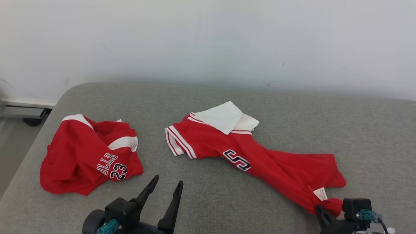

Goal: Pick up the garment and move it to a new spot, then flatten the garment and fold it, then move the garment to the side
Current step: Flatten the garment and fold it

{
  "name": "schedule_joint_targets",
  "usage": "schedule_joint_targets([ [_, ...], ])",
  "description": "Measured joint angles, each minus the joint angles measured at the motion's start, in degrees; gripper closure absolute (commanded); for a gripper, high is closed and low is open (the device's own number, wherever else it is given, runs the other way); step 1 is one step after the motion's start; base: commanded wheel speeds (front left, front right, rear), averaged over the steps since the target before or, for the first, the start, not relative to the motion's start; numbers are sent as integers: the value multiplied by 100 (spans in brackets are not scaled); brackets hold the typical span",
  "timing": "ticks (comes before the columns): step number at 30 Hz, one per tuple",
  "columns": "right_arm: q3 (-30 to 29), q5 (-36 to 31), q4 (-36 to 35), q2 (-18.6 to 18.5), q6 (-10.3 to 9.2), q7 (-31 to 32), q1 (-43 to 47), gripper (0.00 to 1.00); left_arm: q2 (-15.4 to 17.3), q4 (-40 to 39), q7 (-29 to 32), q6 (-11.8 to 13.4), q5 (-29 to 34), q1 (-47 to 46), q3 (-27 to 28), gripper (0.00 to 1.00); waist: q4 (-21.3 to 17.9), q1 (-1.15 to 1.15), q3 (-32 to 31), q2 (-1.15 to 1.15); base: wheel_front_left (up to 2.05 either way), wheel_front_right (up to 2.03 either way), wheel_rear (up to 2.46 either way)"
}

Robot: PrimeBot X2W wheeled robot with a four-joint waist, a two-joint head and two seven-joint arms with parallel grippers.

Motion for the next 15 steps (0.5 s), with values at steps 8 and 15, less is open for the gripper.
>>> schedule_joint_targets([
  [8, 98, -2, -229, 86, -51, 176, 336, 0, -49, -97, 65, 0, 22, 78, 153, 0, -336, 0, -173, 0, 0, 0, 0],
  [15, 7, 16, -877, 132, -51, 21, 394, 0, -97, -154, 42, 0, 91, 91, 337, 0, -577, 1, -275, 1, 0, 0, 0],
])
